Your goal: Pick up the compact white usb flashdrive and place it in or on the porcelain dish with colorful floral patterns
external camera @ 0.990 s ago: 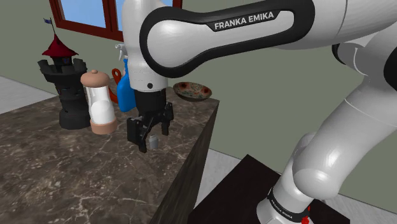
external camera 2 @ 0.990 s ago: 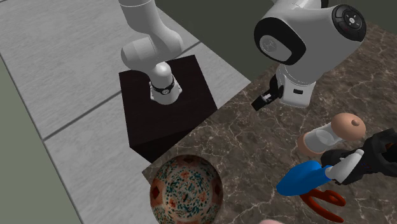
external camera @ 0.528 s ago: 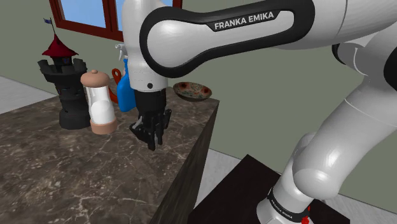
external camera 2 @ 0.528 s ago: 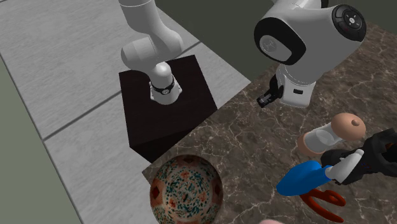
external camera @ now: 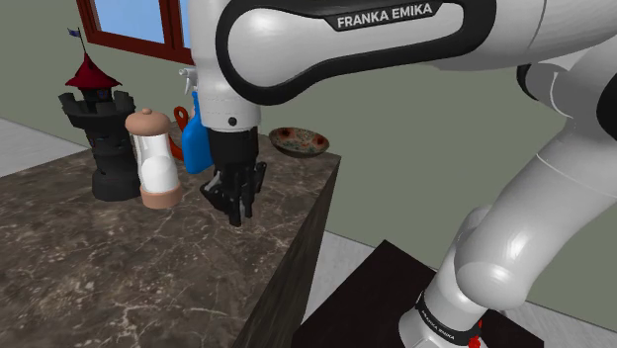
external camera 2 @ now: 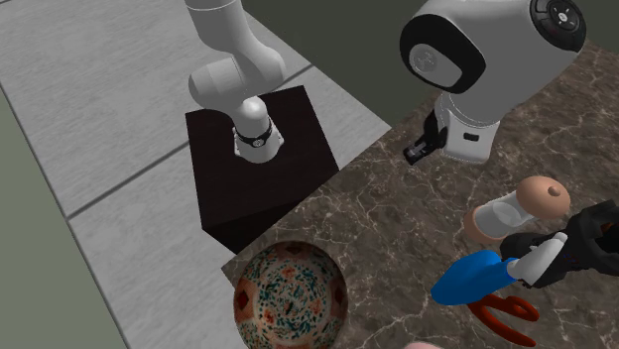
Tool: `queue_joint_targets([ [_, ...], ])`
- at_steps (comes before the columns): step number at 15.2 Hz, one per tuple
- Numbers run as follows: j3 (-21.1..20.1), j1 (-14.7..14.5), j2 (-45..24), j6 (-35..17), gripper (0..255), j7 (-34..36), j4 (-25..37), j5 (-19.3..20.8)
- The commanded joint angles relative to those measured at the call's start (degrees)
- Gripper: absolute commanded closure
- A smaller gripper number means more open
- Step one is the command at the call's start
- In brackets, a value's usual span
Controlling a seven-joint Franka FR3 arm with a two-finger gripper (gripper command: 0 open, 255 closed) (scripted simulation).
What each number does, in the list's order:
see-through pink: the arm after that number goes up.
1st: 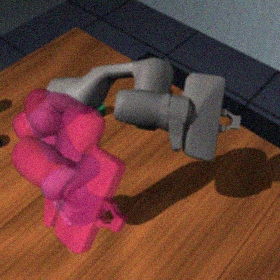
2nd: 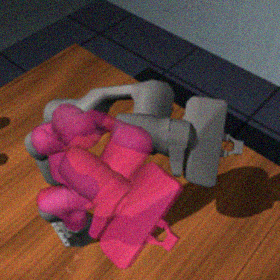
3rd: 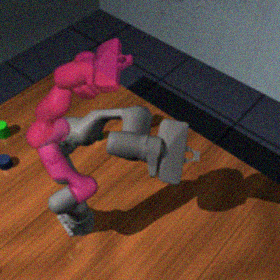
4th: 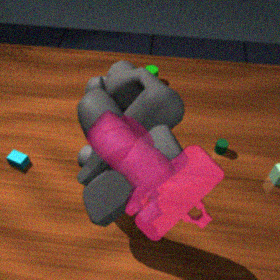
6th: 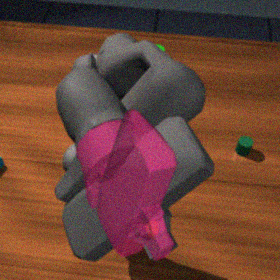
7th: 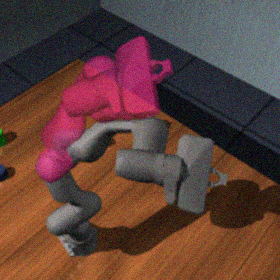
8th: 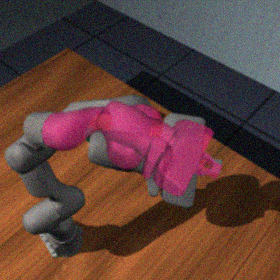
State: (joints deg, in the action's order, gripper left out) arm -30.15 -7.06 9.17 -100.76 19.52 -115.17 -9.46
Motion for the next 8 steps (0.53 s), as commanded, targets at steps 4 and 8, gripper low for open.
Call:
queue_joint_targets([
  [4,0.3,0.1,0.5,3.7,255,0.2,3.3,-0.1],
  [8,0.4,0.2,0.5,6.8,255,0.5,6.4,0.0],
])
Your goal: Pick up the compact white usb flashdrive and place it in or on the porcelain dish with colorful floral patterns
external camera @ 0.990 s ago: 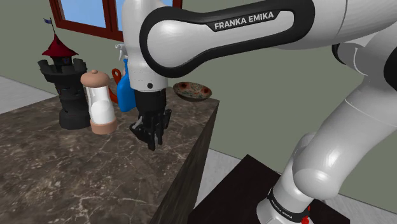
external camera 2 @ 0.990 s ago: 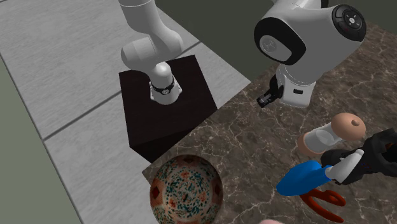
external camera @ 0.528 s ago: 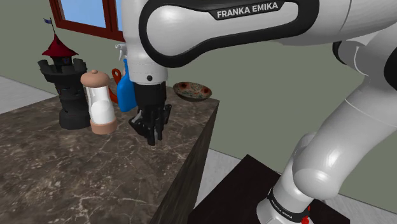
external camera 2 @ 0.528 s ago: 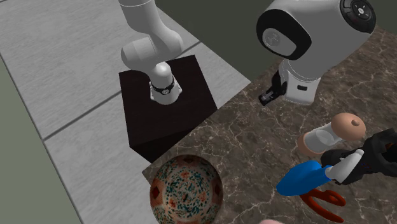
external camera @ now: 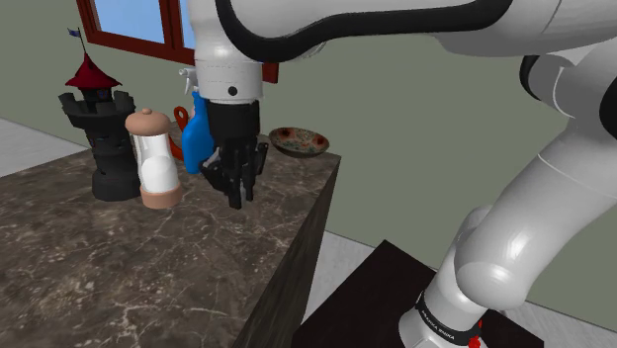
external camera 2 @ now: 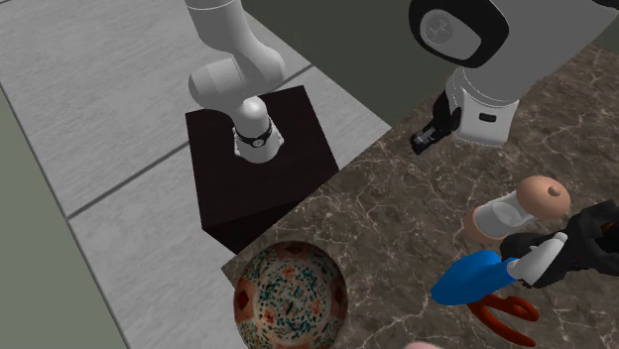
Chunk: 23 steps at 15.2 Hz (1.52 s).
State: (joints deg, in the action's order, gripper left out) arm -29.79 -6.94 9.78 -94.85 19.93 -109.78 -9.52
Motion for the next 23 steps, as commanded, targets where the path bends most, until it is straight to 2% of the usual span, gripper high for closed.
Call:
queue_joint_targets([
  [1,0.1,0.1,-0.2,1.6,255,0.1,1.8,0.1],
  [11,0.2,0.3,-1.3,9.1,255,1.1,10.3,0.7],
  [23,10.1,7.3,-1.0,10.4,255,-15.7,9.6,4.0],
])
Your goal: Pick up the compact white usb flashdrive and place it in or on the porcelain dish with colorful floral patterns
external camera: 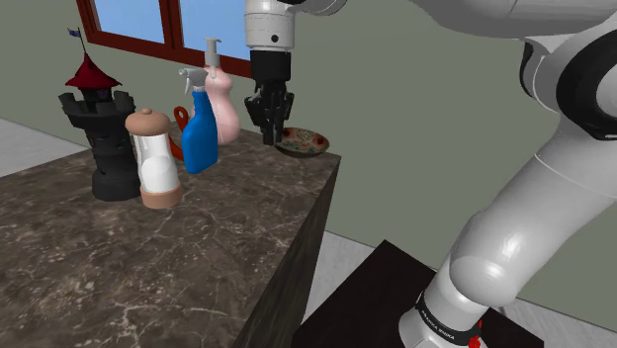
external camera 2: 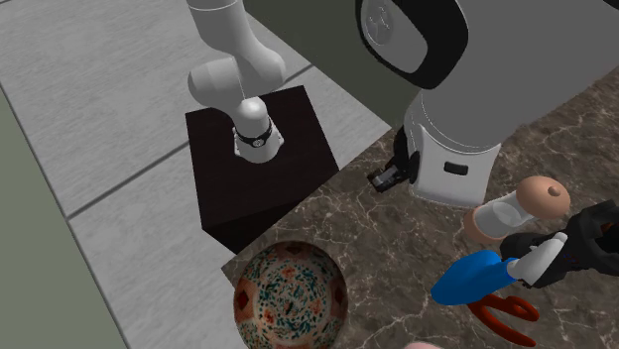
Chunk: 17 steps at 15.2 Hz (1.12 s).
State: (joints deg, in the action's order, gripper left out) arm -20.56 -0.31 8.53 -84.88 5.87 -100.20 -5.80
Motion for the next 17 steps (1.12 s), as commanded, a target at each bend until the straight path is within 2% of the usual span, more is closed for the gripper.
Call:
queue_joint_targets([
  [1,1.6,1.2,-0.1,0.5,255,-2.9,0.4,0.6],
  [9,7.0,5.8,-5.2,1.6,255,-12.5,5.9,3.9],
  [17,11.3,10.1,-13.9,3.7,255,-21.3,16.4,6.7],
])
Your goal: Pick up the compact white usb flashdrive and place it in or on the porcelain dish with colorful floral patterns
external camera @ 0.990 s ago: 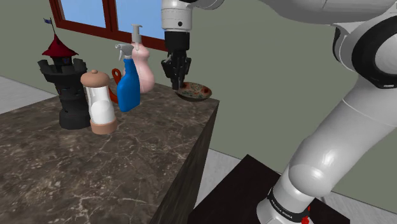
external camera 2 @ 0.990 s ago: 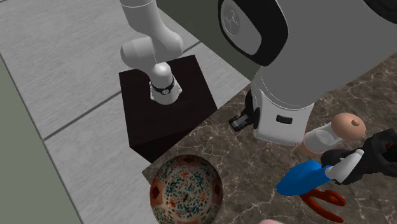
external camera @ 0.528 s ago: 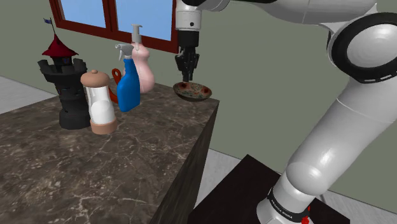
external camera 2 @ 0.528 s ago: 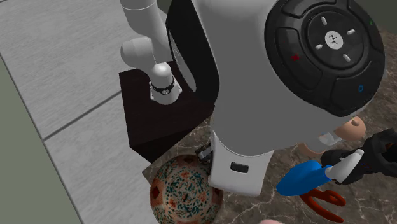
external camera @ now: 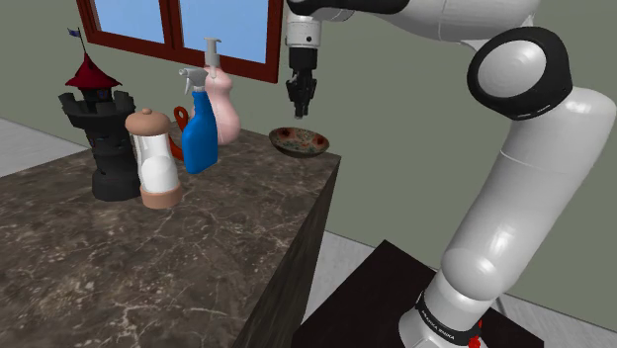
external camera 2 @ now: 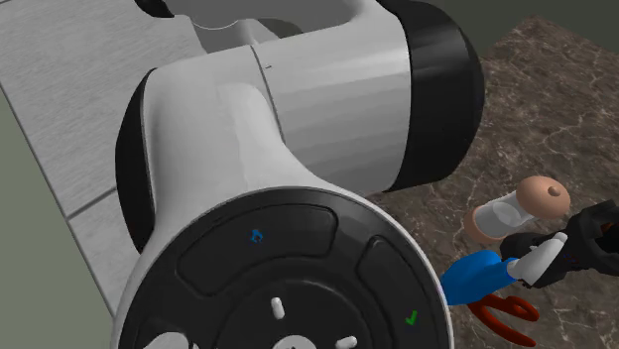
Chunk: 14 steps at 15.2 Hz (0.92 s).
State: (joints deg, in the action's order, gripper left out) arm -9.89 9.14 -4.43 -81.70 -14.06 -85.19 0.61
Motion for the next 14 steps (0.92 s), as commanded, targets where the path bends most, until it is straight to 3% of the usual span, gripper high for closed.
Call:
queue_joint_targets([
  [1,0.8,0.9,-1.6,0.7,255,-1.9,2.3,0.4],
  [14,1.0,1.1,0.4,-10.5,255,-2.0,-10.8,0.2],
])
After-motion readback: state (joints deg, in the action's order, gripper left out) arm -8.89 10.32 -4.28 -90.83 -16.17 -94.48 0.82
